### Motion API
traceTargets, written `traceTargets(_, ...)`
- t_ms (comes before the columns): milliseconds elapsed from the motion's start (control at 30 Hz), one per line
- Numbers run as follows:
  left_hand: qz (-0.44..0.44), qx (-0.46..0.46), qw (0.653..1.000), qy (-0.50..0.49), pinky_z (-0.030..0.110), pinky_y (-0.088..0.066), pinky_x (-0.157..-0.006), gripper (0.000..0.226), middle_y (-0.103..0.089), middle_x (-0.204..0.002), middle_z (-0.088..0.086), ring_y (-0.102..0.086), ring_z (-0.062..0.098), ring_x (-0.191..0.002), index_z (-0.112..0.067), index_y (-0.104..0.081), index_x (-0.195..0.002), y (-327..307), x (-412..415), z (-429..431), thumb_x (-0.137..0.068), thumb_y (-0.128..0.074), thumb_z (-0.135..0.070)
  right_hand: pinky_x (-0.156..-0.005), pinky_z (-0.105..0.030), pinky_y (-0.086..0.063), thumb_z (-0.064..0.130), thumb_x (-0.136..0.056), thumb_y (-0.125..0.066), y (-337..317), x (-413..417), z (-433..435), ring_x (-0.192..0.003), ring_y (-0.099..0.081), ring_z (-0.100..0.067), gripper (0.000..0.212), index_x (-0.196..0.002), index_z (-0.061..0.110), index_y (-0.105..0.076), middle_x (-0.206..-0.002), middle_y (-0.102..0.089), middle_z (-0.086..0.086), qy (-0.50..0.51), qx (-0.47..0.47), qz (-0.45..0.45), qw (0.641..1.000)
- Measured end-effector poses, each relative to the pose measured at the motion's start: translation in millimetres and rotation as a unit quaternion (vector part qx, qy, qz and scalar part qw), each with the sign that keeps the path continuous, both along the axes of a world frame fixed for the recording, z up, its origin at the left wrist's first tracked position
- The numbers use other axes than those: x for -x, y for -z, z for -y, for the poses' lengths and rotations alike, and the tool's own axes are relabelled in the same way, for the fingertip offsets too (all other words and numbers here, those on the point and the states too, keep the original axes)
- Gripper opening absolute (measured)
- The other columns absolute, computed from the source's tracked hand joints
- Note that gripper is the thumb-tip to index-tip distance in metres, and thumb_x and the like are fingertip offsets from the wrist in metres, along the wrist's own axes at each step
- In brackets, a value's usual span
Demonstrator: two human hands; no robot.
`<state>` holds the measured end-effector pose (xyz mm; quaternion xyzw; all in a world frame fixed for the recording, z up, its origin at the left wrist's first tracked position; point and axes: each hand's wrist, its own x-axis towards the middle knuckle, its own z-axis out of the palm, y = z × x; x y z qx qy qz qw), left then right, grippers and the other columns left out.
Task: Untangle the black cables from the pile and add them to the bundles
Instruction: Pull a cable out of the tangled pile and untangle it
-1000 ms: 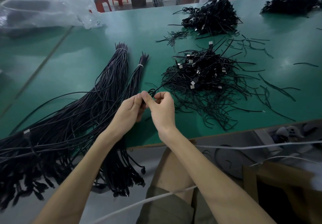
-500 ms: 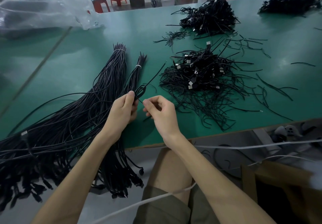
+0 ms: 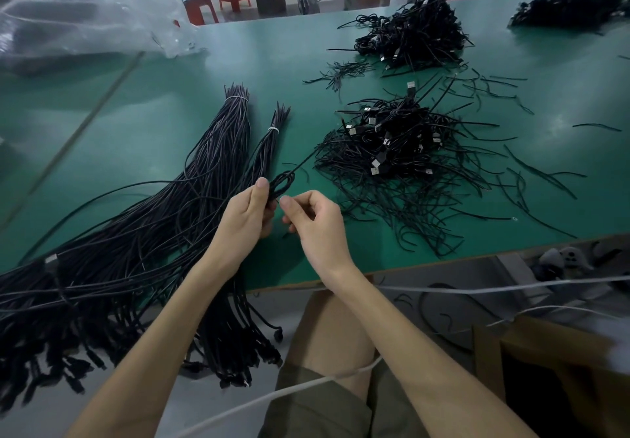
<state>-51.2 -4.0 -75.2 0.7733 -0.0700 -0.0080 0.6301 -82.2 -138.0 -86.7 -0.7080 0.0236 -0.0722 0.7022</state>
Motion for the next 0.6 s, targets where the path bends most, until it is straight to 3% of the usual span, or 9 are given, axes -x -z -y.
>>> traceTargets(200,-0.003,0.022,1.0,0.002,0.019,-0.025,-0.041,0.047,-0.032,-0.055,-0.012,-0.026,0.009,-0.045,-0.017,-0.037,-0.069,-2.3,0.0,-1.5,-0.113,-0.036,-0.034,-0.075,-0.028,-0.055,0.029,-0.097,-0.071,-2.6,0.7,3.9,-0.076,-0.063,-0.006,0.023,-0.101,0.007,-0.067,-0.088,-0.07,-0.006,-0.035,-0.029,0.003,0.999)
traceTargets(300,-0.007,0.035,0.999,0.012,0.021,-0.022,-0.039,0.053,-0.03,-0.052,-0.007,-0.025,0.012,-0.042,-0.004,-0.041,-0.069,-1.9,-1.3,-6.5,-0.111,-0.041,-0.037,-0.083,-0.024,-0.053,0.03,-0.093,-0.076,-6.6,0.3,5.8,-0.088,-0.062,-0.001,0.03,-0.118,0.023,-0.062,-0.098,-0.067,0.005,-0.075,-0.047,0.003,0.996)
traceTargets(400,-0.032,0.03,0.999,0.03,0.019,-0.023,-0.038,0.059,-0.033,-0.05,-0.005,-0.027,0.012,-0.04,0.012,-0.054,-0.081,-0.4,-2.2,-9.9,-0.109,-0.046,-0.04,-0.1,-0.035,-0.052,0.028,-0.091,-0.079,-8.4,1.8,5.2,-0.102,-0.065,-0.014,0.044,-0.13,0.036,-0.058,-0.113,-0.067,-0.003,-0.106,-0.022,0.026,0.994)
traceTargets(500,-0.051,0.031,0.996,0.064,0.019,-0.023,-0.038,0.052,-0.035,-0.052,-0.008,-0.029,0.009,-0.041,-0.023,-0.063,-0.061,-1.5,-1.2,-9.1,-0.108,-0.048,-0.039,-0.101,-0.028,-0.05,0.02,-0.092,-0.076,-9.0,3.5,4.3,-0.099,-0.061,-0.012,0.047,-0.134,0.035,-0.062,-0.123,-0.06,-0.006,-0.114,-0.014,0.045,0.992)
traceTargets(533,-0.053,0.035,0.995,0.07,0.019,-0.023,-0.038,0.053,-0.035,-0.052,-0.009,-0.029,0.009,-0.041,-0.026,-0.065,-0.061,-2.0,-1.0,-9.3,-0.109,-0.047,-0.038,-0.1,-0.027,-0.05,0.02,-0.093,-0.075,-9.4,3.7,4.2,-0.099,-0.06,-0.01,0.043,-0.132,0.034,-0.064,-0.123,-0.058,-0.005,-0.113,-0.015,0.04,0.993)
traceTargets(600,-0.057,0.051,0.994,0.072,0.018,-0.022,-0.038,0.045,-0.036,-0.054,-0.011,-0.028,0.008,-0.042,-0.029,-0.077,-0.08,-2.5,-1.1,-9.6,-0.11,-0.045,-0.034,-0.101,-0.029,-0.05,0.021,-0.093,-0.074,-10.3,3.3,4.2,-0.103,-0.06,-0.011,0.034,-0.125,0.032,-0.069,-0.124,-0.058,-0.004,-0.117,-0.02,0.02,0.993)
